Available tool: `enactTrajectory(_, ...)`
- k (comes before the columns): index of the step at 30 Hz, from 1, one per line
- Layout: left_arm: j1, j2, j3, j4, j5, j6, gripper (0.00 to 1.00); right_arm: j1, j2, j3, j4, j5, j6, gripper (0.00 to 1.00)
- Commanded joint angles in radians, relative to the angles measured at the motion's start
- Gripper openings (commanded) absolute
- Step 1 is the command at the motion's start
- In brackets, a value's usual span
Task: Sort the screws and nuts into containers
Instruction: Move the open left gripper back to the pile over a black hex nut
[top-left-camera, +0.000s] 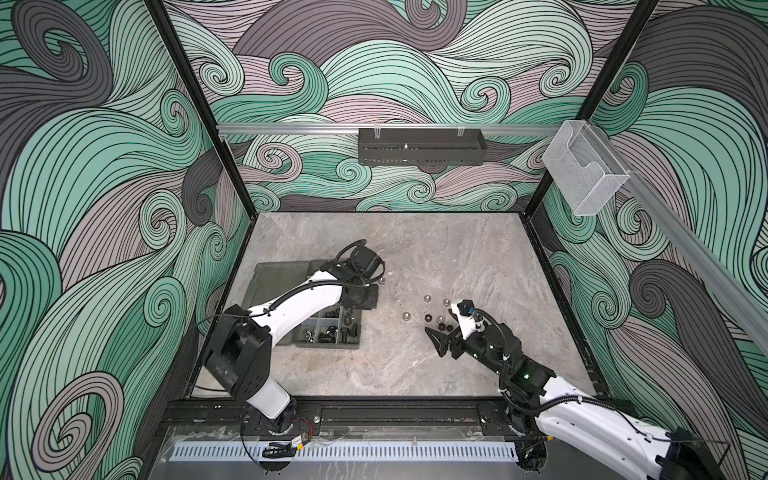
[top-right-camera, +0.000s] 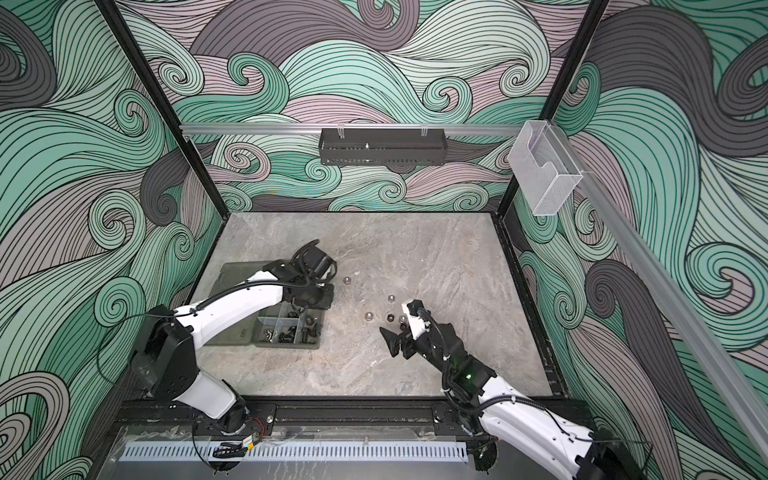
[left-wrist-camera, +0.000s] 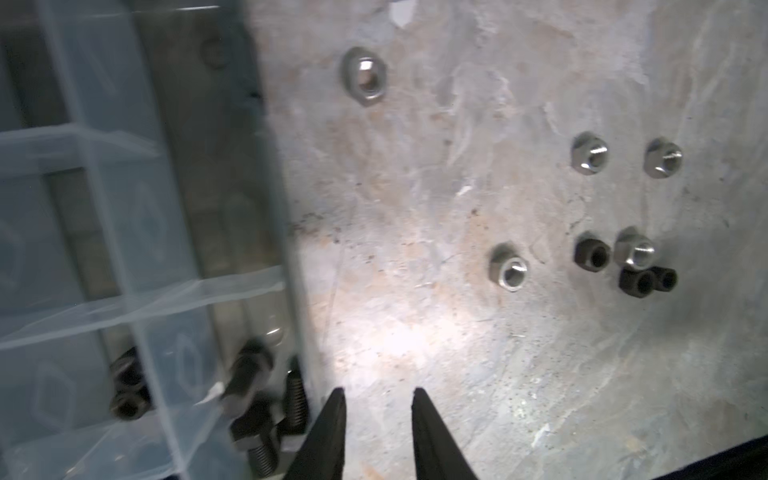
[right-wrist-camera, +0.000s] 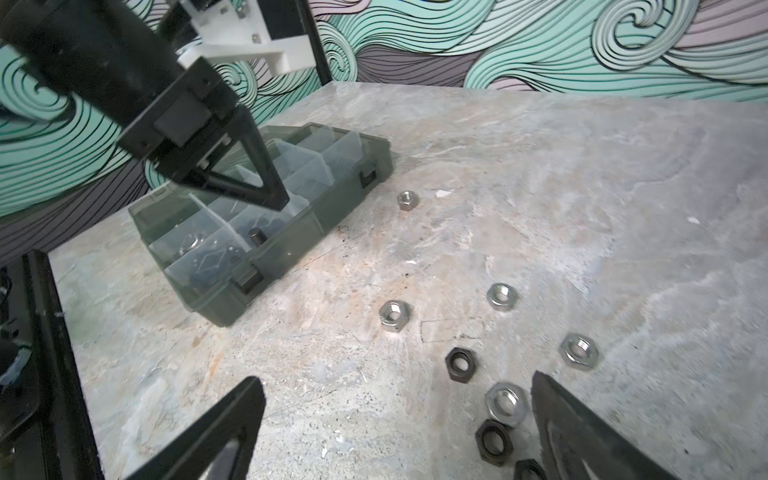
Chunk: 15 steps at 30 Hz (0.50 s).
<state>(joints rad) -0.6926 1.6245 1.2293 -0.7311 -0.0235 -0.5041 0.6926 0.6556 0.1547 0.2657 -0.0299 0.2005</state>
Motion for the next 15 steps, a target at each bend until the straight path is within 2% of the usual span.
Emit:
enactTrajectory(1,-0.074,0.092,0.097,0.042,0.023,-0.02,0.32,-0.108,-0.022,0.001,-0.049,-0.11,0.121,1.0)
enactTrajectory(7,-0.177,0.303,0.305,0.038,0.046,0.0,0.32,-0.277,-0.016,-0.021,-0.024,-0.262,0.215,1.0)
enactTrajectory(15,-0.216,0.473,0.427,0.063,0.129,-0.027,0.35,-0.298,-0.092,-0.041,-0.04,-0.29,0.223,1.0)
